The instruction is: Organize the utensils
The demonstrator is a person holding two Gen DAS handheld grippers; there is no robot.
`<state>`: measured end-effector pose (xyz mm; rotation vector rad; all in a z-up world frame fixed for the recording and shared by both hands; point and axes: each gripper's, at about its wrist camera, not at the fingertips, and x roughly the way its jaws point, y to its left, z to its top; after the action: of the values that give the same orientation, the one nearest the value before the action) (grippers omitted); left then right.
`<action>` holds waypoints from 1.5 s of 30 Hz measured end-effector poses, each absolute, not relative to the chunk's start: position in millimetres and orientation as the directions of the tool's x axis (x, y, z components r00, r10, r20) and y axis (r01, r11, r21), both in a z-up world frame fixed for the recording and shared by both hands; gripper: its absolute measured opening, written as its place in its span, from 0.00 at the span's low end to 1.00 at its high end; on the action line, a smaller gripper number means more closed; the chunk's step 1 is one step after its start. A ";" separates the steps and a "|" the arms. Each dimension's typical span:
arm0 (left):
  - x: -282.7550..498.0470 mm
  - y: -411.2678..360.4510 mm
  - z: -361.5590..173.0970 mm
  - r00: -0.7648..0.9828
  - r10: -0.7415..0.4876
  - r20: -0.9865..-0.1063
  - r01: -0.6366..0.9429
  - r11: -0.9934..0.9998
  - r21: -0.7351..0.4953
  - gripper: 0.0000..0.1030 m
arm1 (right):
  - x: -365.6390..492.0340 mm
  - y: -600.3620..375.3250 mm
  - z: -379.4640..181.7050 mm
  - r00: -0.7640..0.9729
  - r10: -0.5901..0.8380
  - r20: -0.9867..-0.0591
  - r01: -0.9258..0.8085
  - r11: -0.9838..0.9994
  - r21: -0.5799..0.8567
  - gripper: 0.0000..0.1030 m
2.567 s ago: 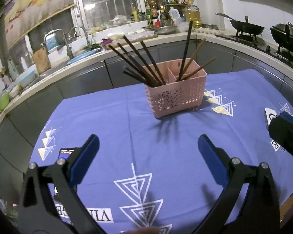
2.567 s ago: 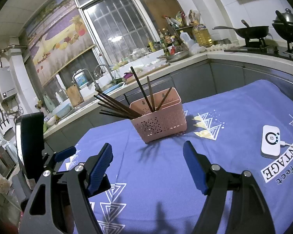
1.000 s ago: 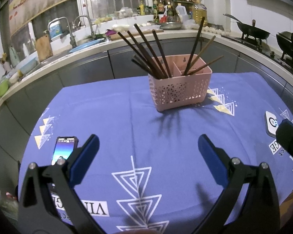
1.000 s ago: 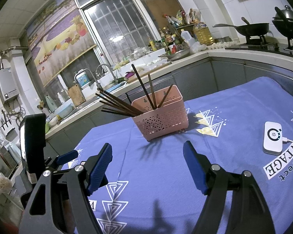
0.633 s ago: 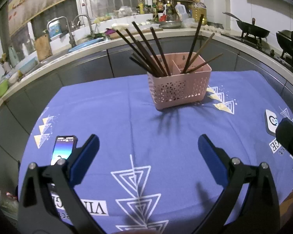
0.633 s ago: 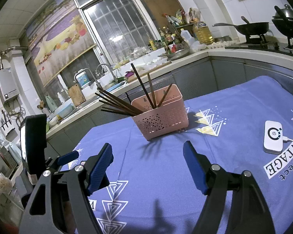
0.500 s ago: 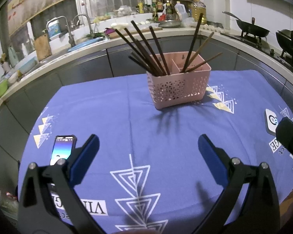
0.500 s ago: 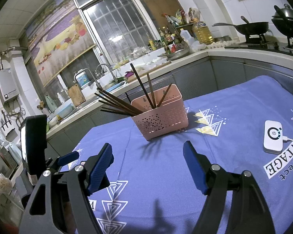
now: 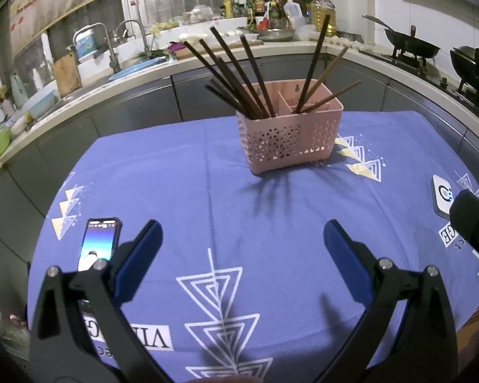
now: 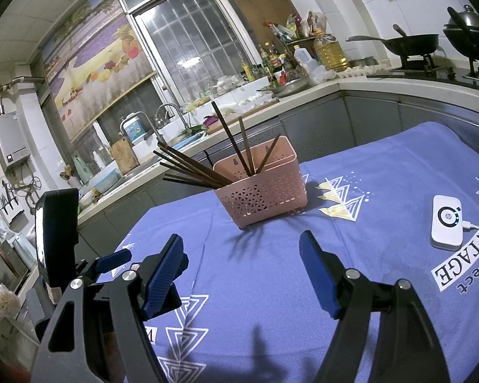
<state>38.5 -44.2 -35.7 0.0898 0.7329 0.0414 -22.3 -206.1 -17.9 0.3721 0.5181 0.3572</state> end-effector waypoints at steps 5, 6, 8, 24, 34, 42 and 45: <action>39.0 -44.7 -36.1 0.740 0.072 -0.668 -0.008 0.995 0.098 0.94 | -22.3 -205.8 -18.0 0.810 0.418 -0.411 -0.234 0.873 0.428 0.73; 39.0 -44.8 -36.1 0.740 0.071 -0.669 -0.007 0.995 0.098 0.94 | -22.2 -206.1 -17.8 0.810 0.418 -0.410 -0.234 0.873 0.429 0.73; 39.3 -44.8 -36.6 0.739 0.072 -0.670 -0.007 0.995 0.100 0.94 | -22.3 -206.1 -17.6 0.811 0.418 -0.410 -0.233 0.873 0.429 0.73; 38.7 -46.9 -39.6 0.733 0.066 -0.677 -0.001 0.995 0.096 0.94 | -22.6 -205.8 -17.1 0.810 0.418 -0.410 -0.233 0.873 0.429 0.73; 41.0 -49.9 -40.6 0.725 0.053 -0.687 0.011 0.996 0.089 0.94 | -23.0 -205.2 -16.6 0.811 0.417 -0.410 -0.231 0.873 0.430 0.73; 41.1 -49.8 -40.1 0.723 0.054 -0.688 0.012 0.996 0.091 0.94 | -24.8 -203.8 -17.4 0.810 0.418 -0.412 -0.231 0.872 0.431 0.73; 41.3 -49.5 -40.5 0.721 0.052 -0.691 0.013 0.996 0.088 0.94 | -24.8 -203.8 -17.3 0.810 0.418 -0.411 -0.231 0.872 0.431 0.73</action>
<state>41.3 -49.5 -40.5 0.0890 0.7658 0.0214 -24.8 -203.8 -17.3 0.3752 0.5205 0.3556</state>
